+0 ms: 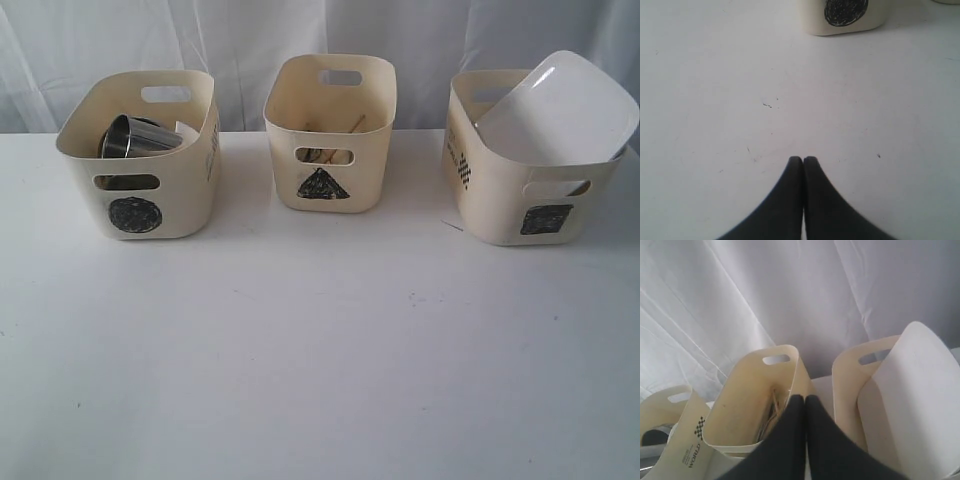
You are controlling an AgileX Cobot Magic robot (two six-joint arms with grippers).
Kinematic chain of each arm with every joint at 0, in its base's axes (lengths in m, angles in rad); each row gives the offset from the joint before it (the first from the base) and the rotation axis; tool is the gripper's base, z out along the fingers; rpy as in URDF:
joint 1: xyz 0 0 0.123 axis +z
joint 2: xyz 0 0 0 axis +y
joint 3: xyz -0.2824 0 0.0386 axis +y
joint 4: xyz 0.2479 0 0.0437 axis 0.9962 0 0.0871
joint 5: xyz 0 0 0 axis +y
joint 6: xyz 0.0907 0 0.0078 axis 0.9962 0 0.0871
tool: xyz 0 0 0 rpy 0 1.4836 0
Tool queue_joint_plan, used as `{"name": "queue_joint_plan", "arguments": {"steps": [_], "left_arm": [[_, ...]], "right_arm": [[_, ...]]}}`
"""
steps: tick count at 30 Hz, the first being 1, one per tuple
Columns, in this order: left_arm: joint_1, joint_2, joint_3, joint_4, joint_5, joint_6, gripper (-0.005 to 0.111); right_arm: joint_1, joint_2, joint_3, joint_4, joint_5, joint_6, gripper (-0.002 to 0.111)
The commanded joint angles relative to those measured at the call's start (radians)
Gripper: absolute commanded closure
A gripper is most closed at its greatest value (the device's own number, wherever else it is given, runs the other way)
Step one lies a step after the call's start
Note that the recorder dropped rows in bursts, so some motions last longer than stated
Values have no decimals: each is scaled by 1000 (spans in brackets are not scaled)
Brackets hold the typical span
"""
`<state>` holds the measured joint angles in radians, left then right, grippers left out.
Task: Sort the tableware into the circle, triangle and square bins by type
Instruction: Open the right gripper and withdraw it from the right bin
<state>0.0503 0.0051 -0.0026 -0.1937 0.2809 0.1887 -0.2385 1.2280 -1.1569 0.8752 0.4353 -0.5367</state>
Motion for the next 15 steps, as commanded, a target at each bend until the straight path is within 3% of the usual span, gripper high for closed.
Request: {"name": "queue_joint_plan", "arguments": {"steps": [1, 6, 11, 15], "left_arm": [[-3, -4, 3, -11, -1, -7, 107], [-3, -4, 3, -11, -1, -7, 107], [-3, -4, 3, -11, -1, -7, 107], [-3, -4, 3, -11, -1, -7, 107]], "right_arm": [[150, -218, 147, -92, -174, 92, 108], [293, -442, 317, -92, -197, 92, 108], [324, -570, 452, -92, -110, 92, 108], [324, -602, 495, -93, 87, 92, 108]]}}
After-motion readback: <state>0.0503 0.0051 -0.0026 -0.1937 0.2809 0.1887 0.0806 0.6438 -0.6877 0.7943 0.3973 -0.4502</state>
